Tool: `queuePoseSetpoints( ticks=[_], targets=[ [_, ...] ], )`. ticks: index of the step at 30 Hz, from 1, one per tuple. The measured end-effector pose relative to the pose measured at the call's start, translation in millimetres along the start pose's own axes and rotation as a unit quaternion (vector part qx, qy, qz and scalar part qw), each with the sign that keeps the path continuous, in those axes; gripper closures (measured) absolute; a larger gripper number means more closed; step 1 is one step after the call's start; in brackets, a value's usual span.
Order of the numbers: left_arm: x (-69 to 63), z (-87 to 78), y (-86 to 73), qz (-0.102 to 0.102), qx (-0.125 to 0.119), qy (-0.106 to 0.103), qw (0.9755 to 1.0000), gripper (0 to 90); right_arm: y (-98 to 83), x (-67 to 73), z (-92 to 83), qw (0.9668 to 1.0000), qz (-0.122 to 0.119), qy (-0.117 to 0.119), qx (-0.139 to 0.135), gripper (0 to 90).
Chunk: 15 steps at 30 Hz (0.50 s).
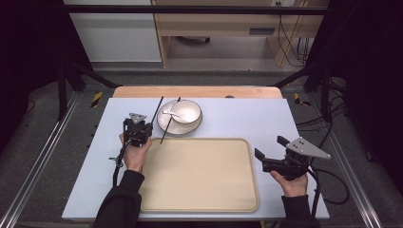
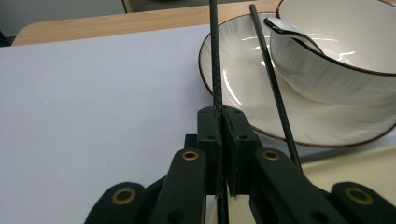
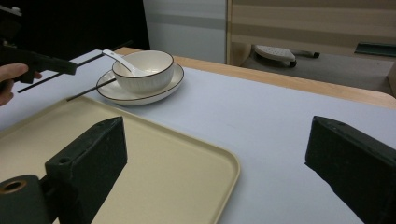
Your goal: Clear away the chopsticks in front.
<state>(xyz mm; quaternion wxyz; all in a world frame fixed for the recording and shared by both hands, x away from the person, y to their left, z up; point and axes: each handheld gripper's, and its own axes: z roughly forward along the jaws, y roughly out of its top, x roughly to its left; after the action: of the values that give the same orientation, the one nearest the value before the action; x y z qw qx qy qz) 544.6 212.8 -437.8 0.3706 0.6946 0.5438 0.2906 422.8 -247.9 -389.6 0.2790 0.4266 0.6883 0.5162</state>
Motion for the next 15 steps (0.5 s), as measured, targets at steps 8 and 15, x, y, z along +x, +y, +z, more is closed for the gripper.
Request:
queuePoseSetpoints(
  ticks=[8,15],
  targets=[
    [-4.3,-33.0,-18.4,-0.011,-0.02,0.006,0.9997,85.0,-0.8,0.6,-0.4,1.0,-0.002,0.0,0.001,5.5],
    [-6.2,-63.6,-28.0,-0.017,-0.036,0.021,0.999,85.0,-0.7,1.3,-2.4,1.0,-0.001,0.001,-0.002,5.5]
  ],
)
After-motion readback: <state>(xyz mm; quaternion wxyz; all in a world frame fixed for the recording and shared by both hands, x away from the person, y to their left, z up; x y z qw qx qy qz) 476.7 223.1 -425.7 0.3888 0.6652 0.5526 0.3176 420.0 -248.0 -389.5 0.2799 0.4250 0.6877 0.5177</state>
